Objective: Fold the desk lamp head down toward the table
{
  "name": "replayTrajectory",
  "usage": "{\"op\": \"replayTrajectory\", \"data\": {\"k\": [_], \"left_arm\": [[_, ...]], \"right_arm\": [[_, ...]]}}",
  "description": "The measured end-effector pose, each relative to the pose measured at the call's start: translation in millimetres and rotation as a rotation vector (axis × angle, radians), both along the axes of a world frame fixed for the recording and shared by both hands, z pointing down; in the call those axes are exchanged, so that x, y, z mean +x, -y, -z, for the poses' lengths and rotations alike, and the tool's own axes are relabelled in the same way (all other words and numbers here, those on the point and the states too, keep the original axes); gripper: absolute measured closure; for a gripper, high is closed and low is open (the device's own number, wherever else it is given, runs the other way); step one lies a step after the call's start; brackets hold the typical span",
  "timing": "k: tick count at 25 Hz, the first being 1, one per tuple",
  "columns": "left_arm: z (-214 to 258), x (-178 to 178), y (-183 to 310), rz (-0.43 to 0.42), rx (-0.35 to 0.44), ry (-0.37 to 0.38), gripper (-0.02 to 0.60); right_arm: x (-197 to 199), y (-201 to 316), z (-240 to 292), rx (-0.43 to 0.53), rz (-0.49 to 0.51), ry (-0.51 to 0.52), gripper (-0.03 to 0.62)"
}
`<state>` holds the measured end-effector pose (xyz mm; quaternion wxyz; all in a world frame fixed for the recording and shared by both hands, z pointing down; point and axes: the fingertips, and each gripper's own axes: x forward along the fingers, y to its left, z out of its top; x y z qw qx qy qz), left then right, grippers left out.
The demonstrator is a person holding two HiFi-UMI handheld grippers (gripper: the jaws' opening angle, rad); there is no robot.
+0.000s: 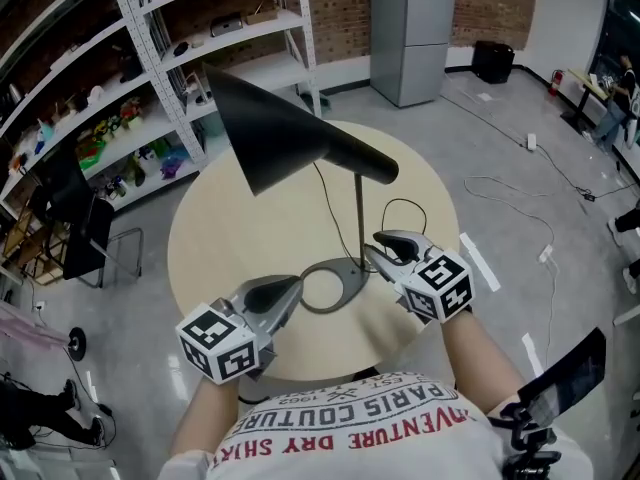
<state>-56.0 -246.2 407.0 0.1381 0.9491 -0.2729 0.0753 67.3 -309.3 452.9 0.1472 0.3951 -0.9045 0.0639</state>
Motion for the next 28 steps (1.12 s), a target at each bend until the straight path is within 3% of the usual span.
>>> {"op": "replayTrajectory", "data": {"k": [5,11,17,28], "left_arm": [[6,-9,5,0.036,0.007,0.010,0.580],[15,-13,6,0.046,0.027,0.035,0.580],[22,-17,0,0.051,0.048,0.058,0.578],[87,-37,8,0.092,0.151,0.025,0.506]], "right_arm": [[-7,27,6,0.041,-0.012,-0.086,0.464],[-15,46,15,0.045,-0.016,-0.105,0.459],[-14,49,12,0.038,-0.038,-0.061,0.542],[-13,53,9,0.046,-0.011,-0.054,0.545]]}}
